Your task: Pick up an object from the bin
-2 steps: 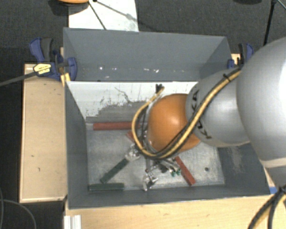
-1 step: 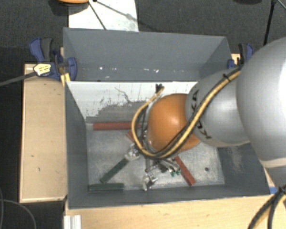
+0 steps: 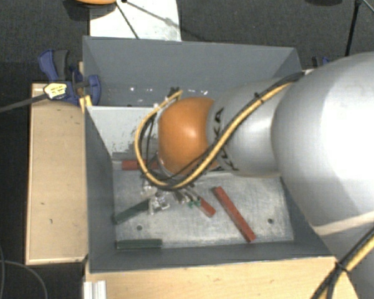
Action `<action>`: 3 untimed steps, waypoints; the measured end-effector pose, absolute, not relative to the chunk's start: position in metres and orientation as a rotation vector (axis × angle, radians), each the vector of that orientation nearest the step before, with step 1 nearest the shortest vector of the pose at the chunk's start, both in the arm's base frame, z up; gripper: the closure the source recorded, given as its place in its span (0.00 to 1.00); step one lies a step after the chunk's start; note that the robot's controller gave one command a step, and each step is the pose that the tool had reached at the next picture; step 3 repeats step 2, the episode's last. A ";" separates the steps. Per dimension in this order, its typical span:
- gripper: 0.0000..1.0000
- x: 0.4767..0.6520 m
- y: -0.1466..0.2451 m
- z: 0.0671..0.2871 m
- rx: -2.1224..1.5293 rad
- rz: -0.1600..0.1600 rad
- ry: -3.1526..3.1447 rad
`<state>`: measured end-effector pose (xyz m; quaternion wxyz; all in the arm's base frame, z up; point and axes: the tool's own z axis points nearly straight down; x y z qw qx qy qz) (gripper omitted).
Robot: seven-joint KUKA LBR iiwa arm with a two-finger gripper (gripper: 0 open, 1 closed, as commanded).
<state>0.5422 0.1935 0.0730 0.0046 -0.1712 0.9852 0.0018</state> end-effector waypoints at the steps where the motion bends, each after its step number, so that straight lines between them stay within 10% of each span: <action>1: 1.00 0.542 0.193 0.073 -0.535 0.006 3.086; 2: 1.00 0.538 0.214 0.223 -0.476 0.002 3.101; 3: 1.00 0.538 0.214 0.223 -0.476 0.002 3.101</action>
Offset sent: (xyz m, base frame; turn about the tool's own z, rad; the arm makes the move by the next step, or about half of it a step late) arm -0.0050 0.0204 0.1490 0.0409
